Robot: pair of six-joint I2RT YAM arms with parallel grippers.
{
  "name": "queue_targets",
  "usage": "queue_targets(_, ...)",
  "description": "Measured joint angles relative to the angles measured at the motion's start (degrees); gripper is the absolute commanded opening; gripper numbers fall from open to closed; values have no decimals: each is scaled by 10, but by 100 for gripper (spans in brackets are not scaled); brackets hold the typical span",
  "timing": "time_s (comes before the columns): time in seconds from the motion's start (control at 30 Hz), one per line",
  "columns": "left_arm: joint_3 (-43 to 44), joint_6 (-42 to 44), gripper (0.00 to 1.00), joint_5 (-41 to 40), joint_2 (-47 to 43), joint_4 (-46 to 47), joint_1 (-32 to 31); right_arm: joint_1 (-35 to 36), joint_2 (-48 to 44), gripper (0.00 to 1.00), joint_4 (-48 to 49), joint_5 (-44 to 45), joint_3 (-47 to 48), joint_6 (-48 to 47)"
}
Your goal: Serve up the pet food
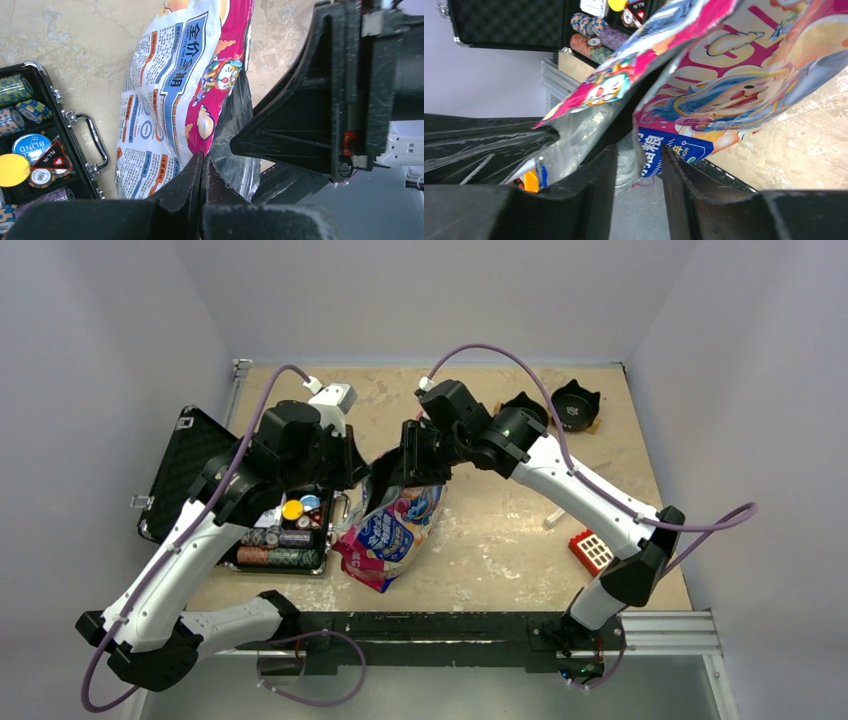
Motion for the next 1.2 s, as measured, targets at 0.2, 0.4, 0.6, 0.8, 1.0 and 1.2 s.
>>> queue_targets(0.2, -1, -5, 0, 4, 1, 2, 0, 1, 2, 0, -4, -4, -15, -4)
queue_targets(0.4, -1, -14, 3, 16, 7, 4, 0, 1, -7, 0, 3, -6, -20, -5)
queue_targets(0.6, 4, -21, 32, 43, 35, 3, -1, 0, -24, 0, 21, -13, -35, -8)
queue_targets(0.8, 17, -29, 42, 35, 98, -17, -1, 0, -24, 0, 23, -21, -35, -37)
queue_targets(1.0, 92, -27, 10, -17, 154, -80, -1, -1, -23, 0, -15, -28, -1, -84)
queue_targets(1.2, 138, -9, 0, -126, 158, -129, -2, 1, -47, 0, -26, -11, -21, -116)
